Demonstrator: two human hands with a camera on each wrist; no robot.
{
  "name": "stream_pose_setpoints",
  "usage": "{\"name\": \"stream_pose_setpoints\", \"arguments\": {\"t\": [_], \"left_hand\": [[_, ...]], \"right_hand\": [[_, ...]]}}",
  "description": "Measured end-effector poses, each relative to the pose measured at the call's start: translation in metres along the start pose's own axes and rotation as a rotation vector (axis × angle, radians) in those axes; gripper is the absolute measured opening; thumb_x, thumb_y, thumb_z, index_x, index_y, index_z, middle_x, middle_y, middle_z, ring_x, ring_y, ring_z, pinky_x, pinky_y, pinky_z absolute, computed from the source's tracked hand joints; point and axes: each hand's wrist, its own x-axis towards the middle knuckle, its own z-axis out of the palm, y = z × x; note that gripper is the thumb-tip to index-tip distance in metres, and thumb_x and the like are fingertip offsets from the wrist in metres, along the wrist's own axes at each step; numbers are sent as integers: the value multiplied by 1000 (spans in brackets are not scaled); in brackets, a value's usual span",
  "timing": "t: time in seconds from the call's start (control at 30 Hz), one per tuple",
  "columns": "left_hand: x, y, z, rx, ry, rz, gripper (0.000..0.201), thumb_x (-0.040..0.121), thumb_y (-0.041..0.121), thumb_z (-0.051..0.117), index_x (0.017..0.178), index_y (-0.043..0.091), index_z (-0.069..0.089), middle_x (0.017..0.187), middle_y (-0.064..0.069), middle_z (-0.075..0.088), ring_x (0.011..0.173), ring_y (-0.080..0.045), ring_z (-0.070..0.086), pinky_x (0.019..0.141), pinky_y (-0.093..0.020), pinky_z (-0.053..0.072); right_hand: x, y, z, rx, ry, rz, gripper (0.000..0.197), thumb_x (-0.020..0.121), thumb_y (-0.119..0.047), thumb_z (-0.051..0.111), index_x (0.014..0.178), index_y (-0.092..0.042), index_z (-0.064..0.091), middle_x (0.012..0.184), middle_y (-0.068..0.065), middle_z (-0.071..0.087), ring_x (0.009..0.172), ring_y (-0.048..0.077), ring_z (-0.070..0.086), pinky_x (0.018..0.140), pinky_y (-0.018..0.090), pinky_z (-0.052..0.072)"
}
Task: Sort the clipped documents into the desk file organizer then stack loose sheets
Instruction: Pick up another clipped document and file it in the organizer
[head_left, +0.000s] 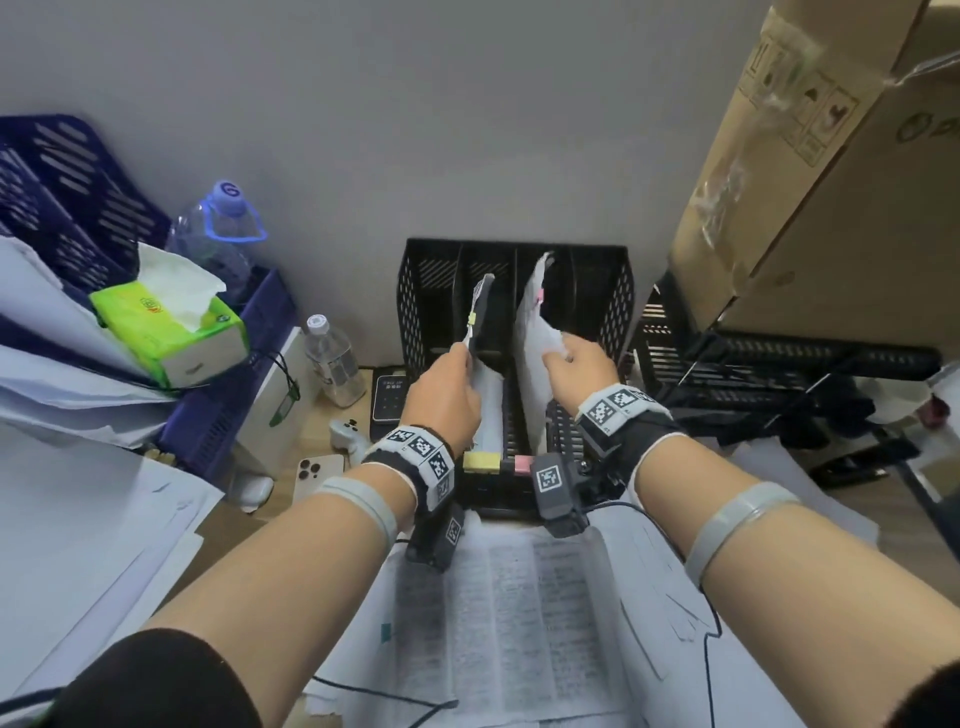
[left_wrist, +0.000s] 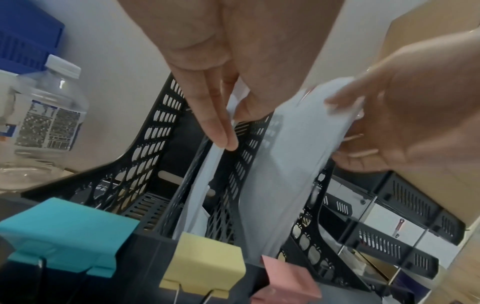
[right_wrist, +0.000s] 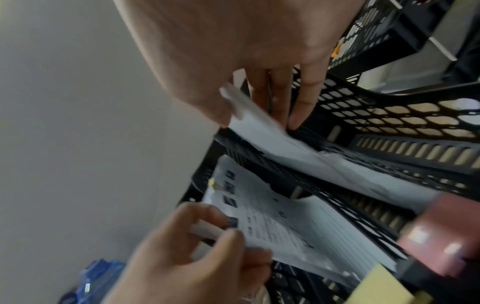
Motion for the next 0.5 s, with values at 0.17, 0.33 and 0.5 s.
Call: {"name": "stream_pose_setpoints", "arguments": {"t": [0.17, 0.33, 0.5], "left_hand": [[-11, -2, -3, -125, 16, 56, 18, 96, 16, 55, 106, 27, 44, 98, 2, 60, 82, -25, 64, 77, -37, 54], [-36, -22, -1, -329, -45, 6, 49, 92, 14, 65, 131, 30, 40, 104, 9, 60, 71, -9, 63, 69, -21, 53], [-92, -97, 22, -275, -169, -369, 17, 96, 26, 60, 80, 24, 59, 79, -4, 70, 77, -26, 71, 79, -43, 61]], "right_hand": [[-6, 20, 17, -24, -8, -31, 24, 94, -19, 47, 74, -8, 53, 66, 13, 57, 60, 23, 64, 57, 32, 50], [-26, 45, 41, 32, -134, 156, 26, 85, -23, 59, 107, -15, 49, 86, 8, 62, 77, 26, 66, 65, 37, 57], [-80, 90, 82, 27, -535, 331, 8, 92, -12, 57, 85, -9, 61, 71, 6, 57, 53, 14, 51, 49, 25, 43]]}}
